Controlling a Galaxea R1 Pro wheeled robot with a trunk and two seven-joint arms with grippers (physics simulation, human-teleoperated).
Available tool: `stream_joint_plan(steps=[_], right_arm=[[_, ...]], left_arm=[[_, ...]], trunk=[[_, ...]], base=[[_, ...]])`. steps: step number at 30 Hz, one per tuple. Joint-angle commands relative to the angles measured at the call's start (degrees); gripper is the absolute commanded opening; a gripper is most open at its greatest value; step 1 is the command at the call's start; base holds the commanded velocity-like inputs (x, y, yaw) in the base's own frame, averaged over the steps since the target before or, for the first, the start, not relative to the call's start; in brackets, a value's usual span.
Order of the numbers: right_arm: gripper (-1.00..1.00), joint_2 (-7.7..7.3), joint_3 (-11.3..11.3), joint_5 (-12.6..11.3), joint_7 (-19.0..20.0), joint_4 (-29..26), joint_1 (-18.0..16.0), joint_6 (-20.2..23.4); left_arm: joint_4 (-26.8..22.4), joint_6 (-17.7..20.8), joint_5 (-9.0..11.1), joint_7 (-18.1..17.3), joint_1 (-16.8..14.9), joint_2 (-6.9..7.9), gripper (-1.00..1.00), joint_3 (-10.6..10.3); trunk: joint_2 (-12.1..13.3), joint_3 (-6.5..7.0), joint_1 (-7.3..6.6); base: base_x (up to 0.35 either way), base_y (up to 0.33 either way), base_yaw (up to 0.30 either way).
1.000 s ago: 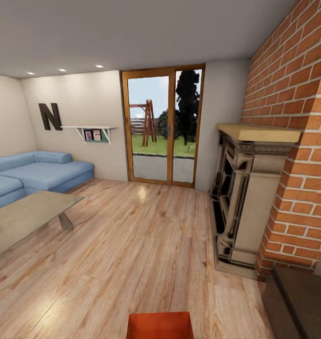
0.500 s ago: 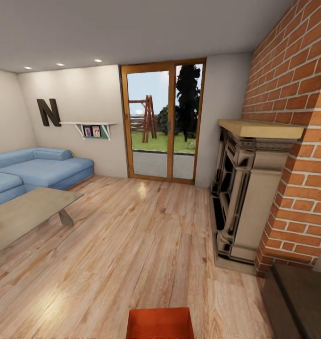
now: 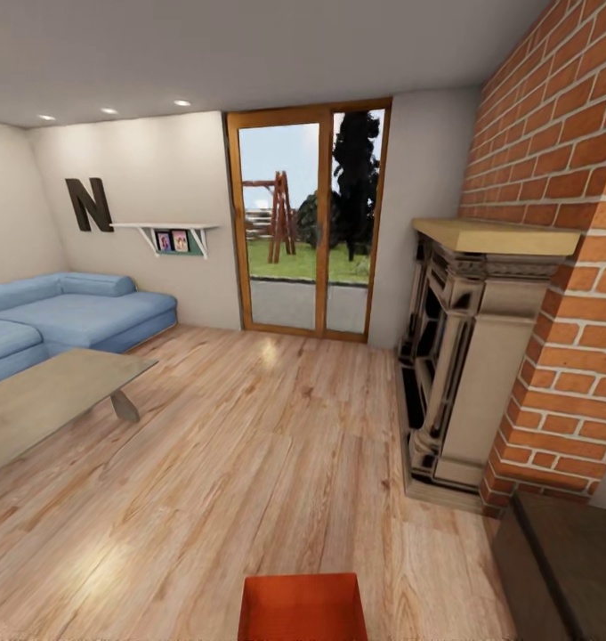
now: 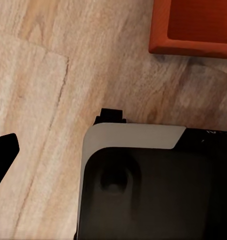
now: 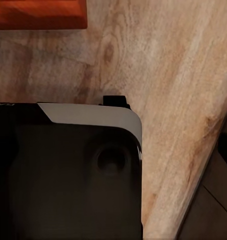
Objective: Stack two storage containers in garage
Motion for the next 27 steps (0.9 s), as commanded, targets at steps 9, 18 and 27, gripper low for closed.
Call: stream_joint_plan(steps=[9, 18, 27], right_arm=[[1.0, 0.05, 0.5, -0.5, -0.1, 0.2, -0.1, -0.3], [1.0, 0.05, 0.5, -0.5, -0.1, 0.2, -0.1, -0.3], [1.0, 0.05, 0.5, -0.5, -0.1, 0.2, -0.1, -0.3]], left_arm=[[0.1, -0.2, 0.6, 0.0, 0.0, -0.01, 1.0, -0.1], [0.1, -0.2, 0.6, 0.0, 0.0, -0.01, 1.0, -0.1], [0.1, -0.2, 0.6, 0.0, -0.1, -0.01, 1.0, -0.1]], trunk=[[0.0, -0.9, 0.0], [0.0, -1.74, 0.0], [0.0, -2.57, 0.0]], base=[[0.0, 0.0, 0.0], [0.0, 0.0, 0.0], [0.0, 0.0, 0.0]])
